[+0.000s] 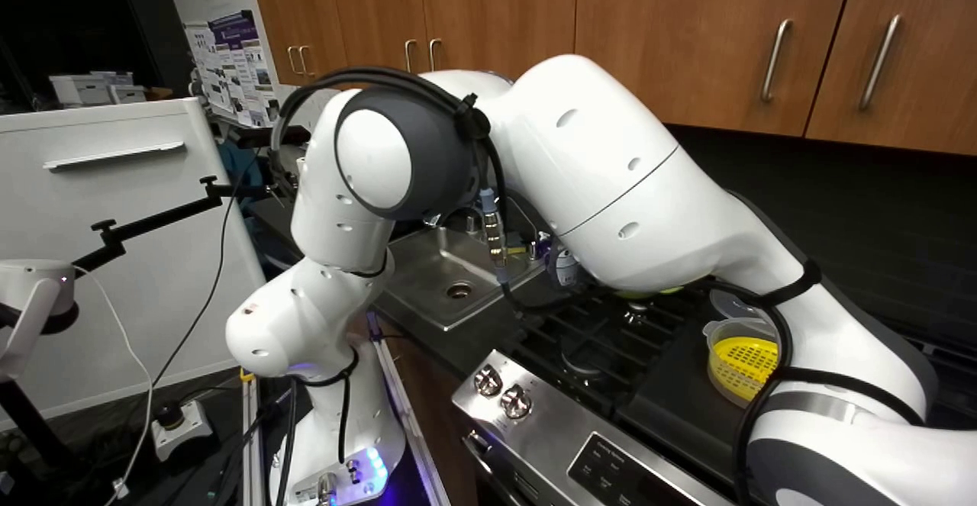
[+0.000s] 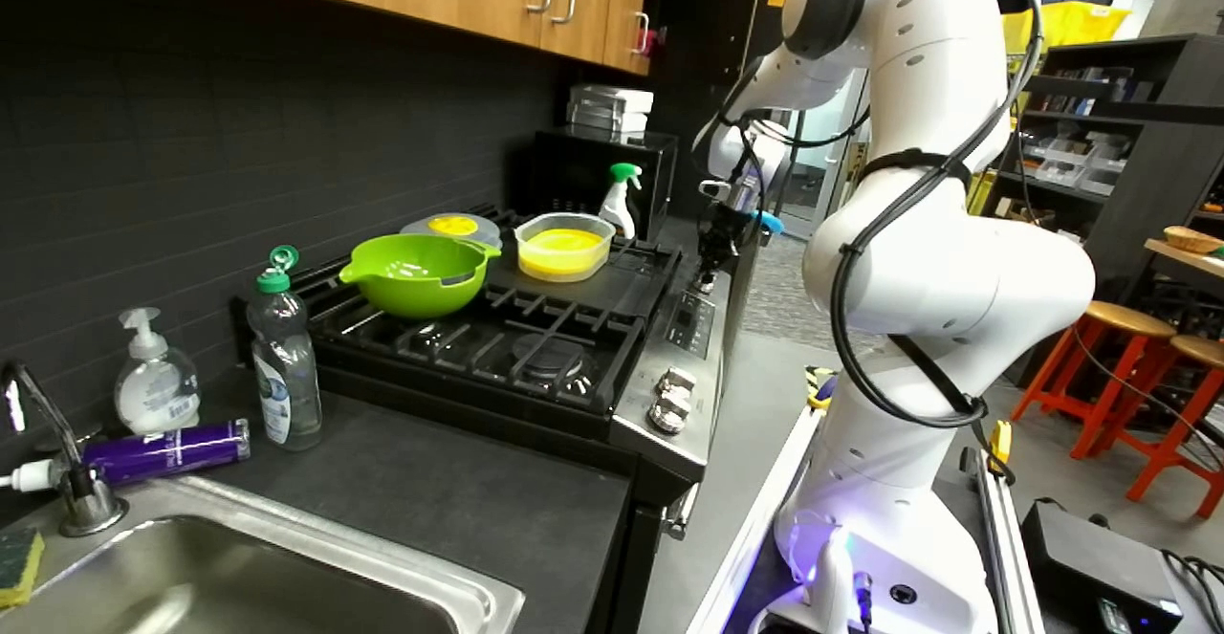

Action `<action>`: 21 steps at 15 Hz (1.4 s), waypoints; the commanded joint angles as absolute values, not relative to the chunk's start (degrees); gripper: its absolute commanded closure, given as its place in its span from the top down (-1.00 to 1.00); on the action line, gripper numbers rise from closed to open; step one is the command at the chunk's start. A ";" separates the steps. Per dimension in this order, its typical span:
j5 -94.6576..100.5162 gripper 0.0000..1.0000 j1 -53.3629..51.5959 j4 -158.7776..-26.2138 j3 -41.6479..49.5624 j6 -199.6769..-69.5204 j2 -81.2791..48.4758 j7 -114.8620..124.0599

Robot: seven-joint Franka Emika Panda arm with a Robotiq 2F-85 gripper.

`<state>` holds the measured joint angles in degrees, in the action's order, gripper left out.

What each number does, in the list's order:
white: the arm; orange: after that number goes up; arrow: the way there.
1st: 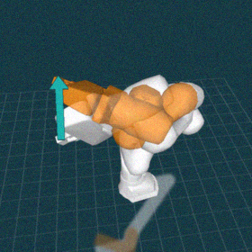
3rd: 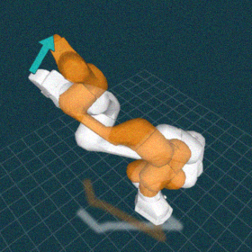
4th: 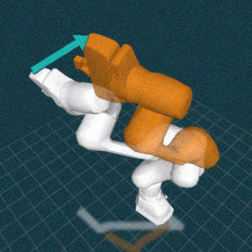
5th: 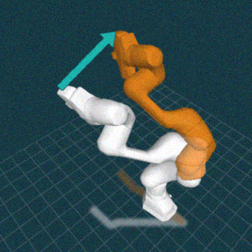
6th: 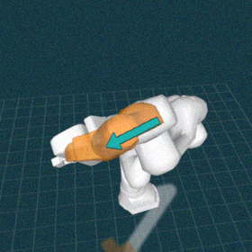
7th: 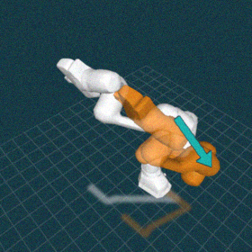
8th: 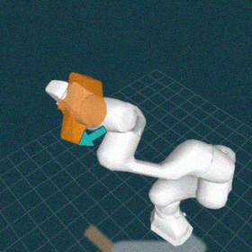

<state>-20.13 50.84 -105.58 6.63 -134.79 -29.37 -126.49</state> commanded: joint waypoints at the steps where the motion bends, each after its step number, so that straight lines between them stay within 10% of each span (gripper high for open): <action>1: -18.43 -0.88 53.24 -103.09 5.80 -139.31 -35.26 -138.19; 17: 31.64 -0.88 80.20 -103.97 -13.87 -158.31 -40.81 -149.18; 18: 25.69 -0.02 77.78 -104.32 -13.21 -153.51 -38.22 -148.76; 19: 22.39 -0.48 75.00 -104.66 -9.40 -155.50 -38.68 -151.24; 21: 26.70 -0.29 78.75 -103.90 -13.02 -154.47 -39.95 -148.70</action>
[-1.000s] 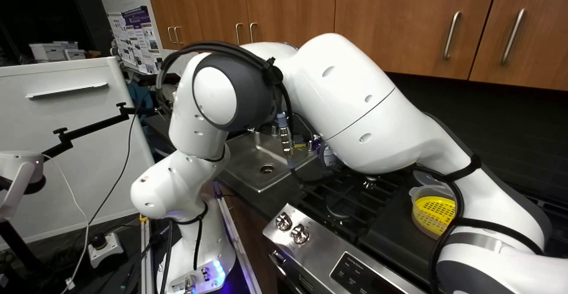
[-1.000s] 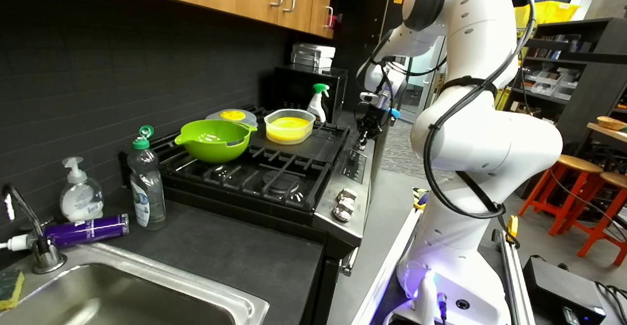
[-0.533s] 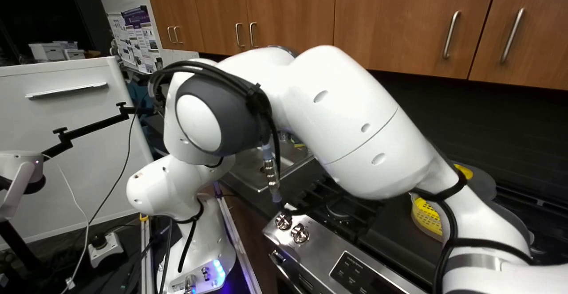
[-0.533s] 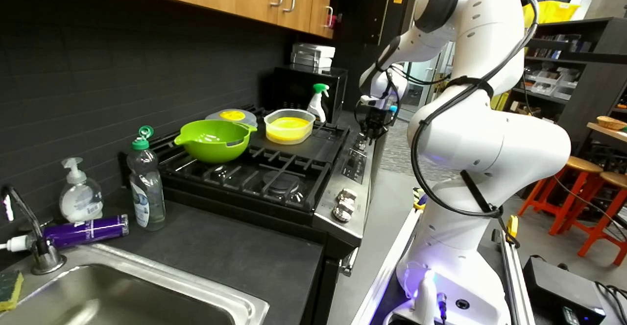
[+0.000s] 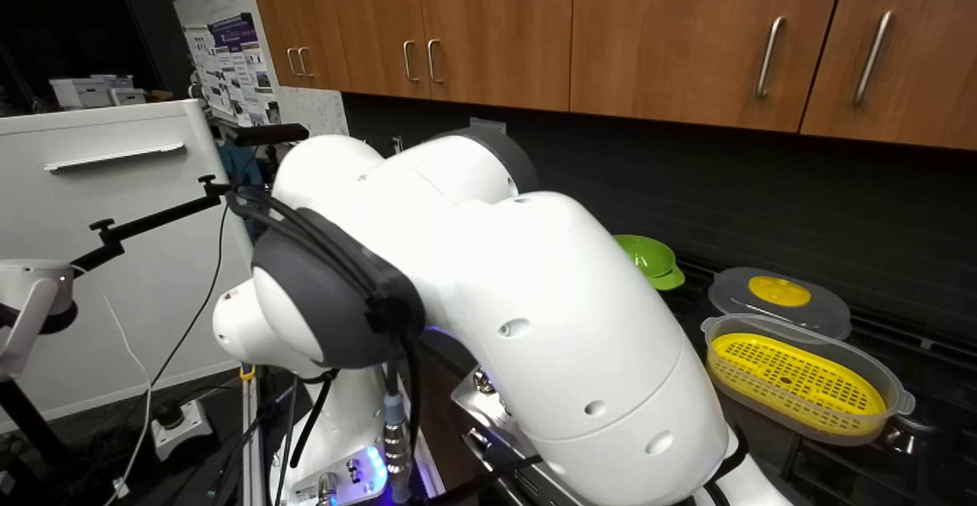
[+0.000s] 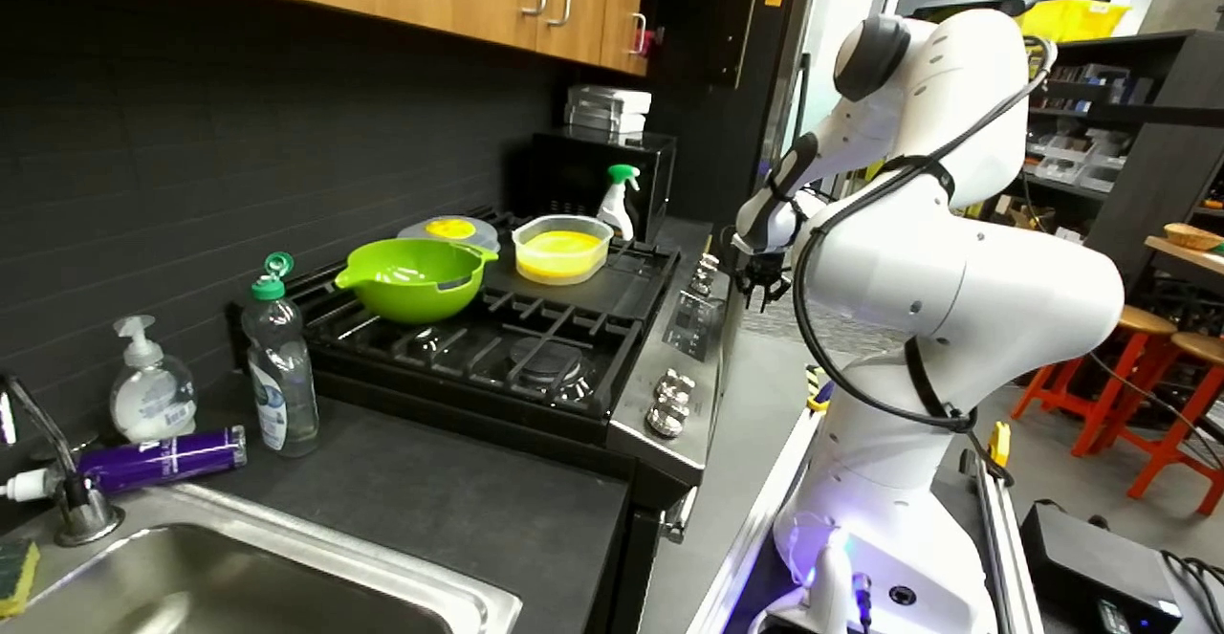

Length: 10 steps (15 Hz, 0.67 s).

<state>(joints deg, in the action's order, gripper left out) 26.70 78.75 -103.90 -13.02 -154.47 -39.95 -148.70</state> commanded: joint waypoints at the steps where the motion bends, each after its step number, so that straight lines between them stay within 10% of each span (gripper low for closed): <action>1: 26.67 -0.14 78.59 -103.75 -13.11 -154.42 -39.88 -148.69; 3: 20.16 0.49 73.74 -103.82 -8.53 -152.73 -38.15 -149.61; 10: 5.48 1.00 71.91 -107.11 0.43 -143.83 -28.31 -145.24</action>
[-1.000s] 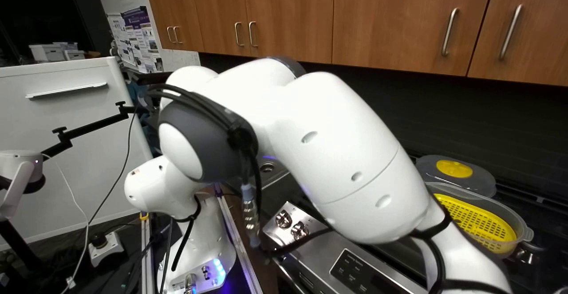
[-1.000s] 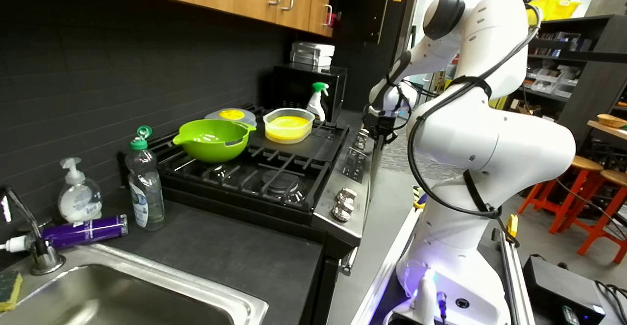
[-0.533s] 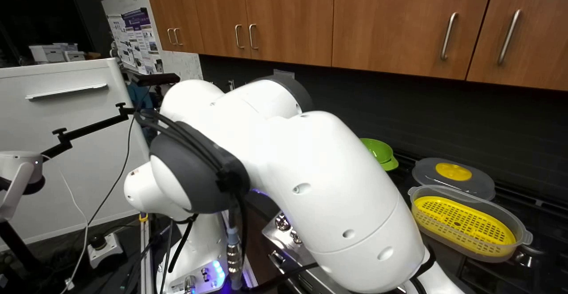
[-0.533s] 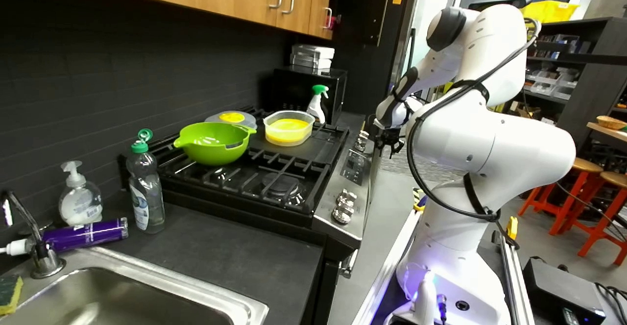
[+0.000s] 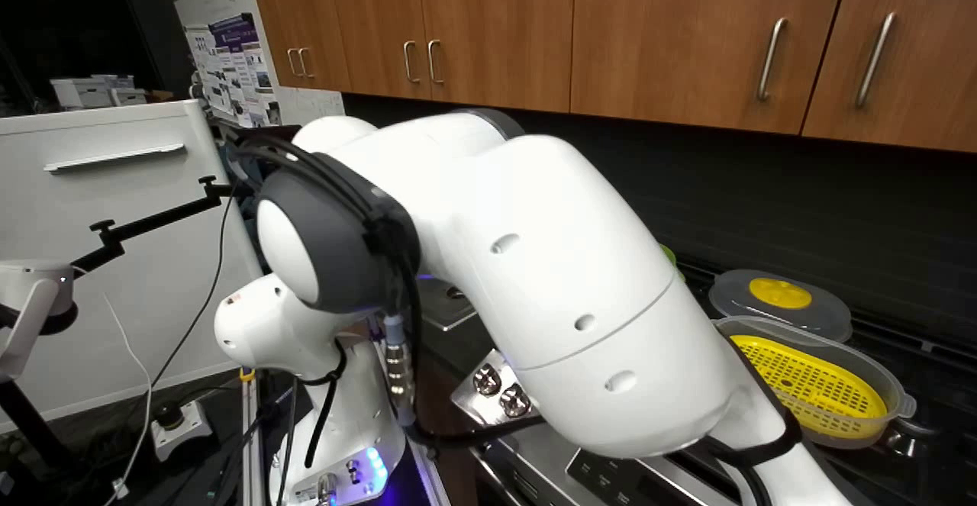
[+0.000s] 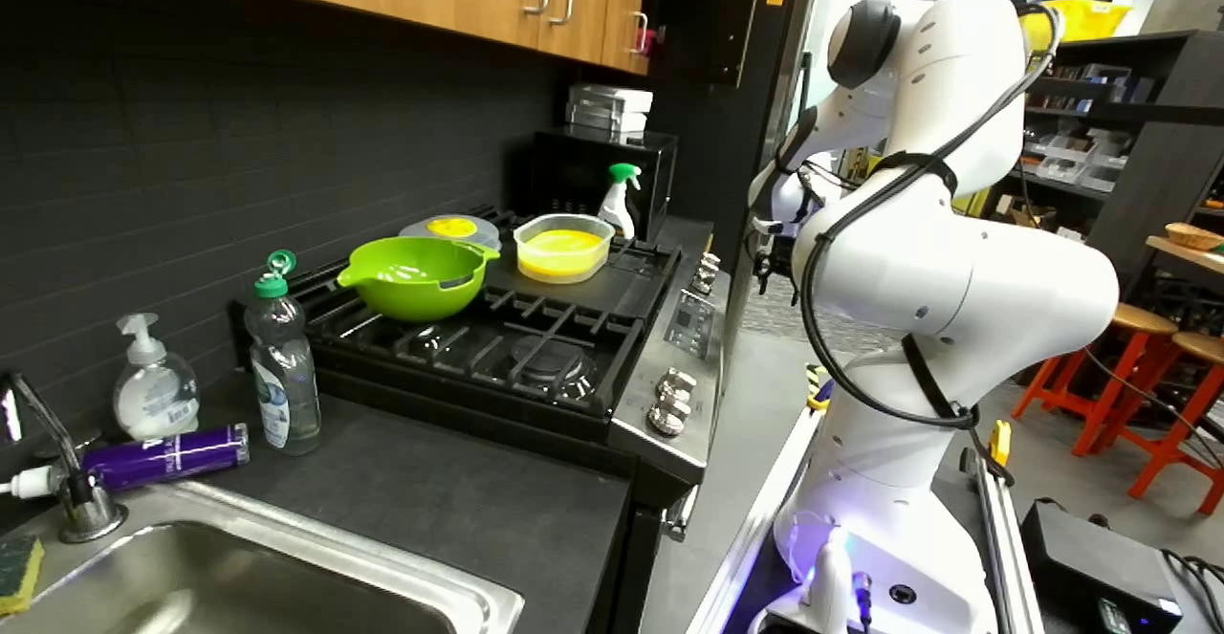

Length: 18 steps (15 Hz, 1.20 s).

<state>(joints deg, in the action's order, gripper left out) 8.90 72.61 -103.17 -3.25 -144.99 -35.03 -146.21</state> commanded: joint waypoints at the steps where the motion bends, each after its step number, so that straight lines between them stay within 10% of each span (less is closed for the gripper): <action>1: 4.76 1.00 71.99 -107.04 1.65 -143.38 -26.96 -145.59; 7: 3.48 1.00 72.12 -107.51 6.08 -143.51 -20.38 -151.26; 14: 13.47 1.00 88.96 -91.23 -19.66 -126.28 -29.53 -149.07; 18: 12.62 1.00 87.72 -91.00 -19.23 -122.97 -29.11 -149.04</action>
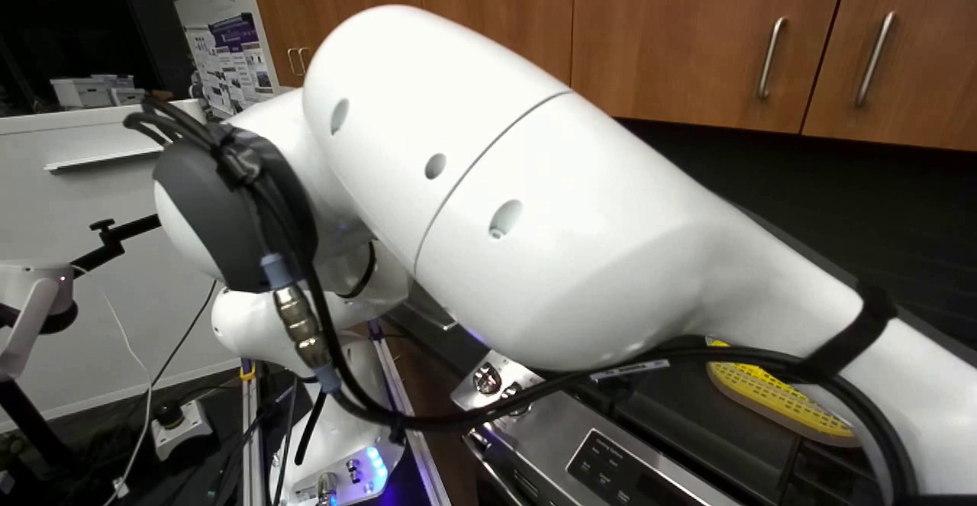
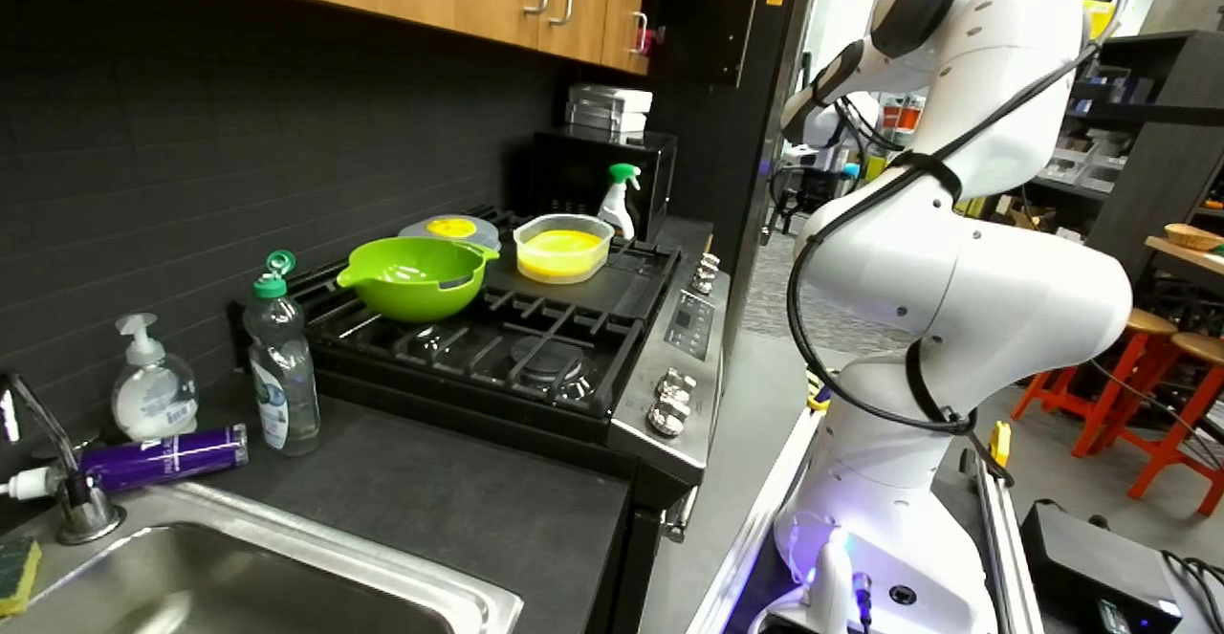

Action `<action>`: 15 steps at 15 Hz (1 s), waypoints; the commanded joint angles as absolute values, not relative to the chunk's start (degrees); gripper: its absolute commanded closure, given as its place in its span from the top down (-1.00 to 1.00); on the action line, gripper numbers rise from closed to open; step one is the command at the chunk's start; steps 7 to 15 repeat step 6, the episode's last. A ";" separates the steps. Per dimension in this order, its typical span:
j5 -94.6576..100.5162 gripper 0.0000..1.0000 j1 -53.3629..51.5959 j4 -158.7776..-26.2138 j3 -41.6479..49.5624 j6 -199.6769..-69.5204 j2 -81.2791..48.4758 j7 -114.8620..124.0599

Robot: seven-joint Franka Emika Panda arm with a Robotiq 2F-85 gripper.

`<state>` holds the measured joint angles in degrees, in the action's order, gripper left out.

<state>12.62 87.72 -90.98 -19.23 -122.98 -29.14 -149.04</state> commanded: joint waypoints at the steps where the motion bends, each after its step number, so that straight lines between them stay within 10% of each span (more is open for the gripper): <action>1: 12.62 1.00 87.71 -90.93 -19.00 -123.31 -29.49 -149.05; 15: 12.62 1.00 87.51 -91.25 -18.90 -123.47 -29.57 -149.05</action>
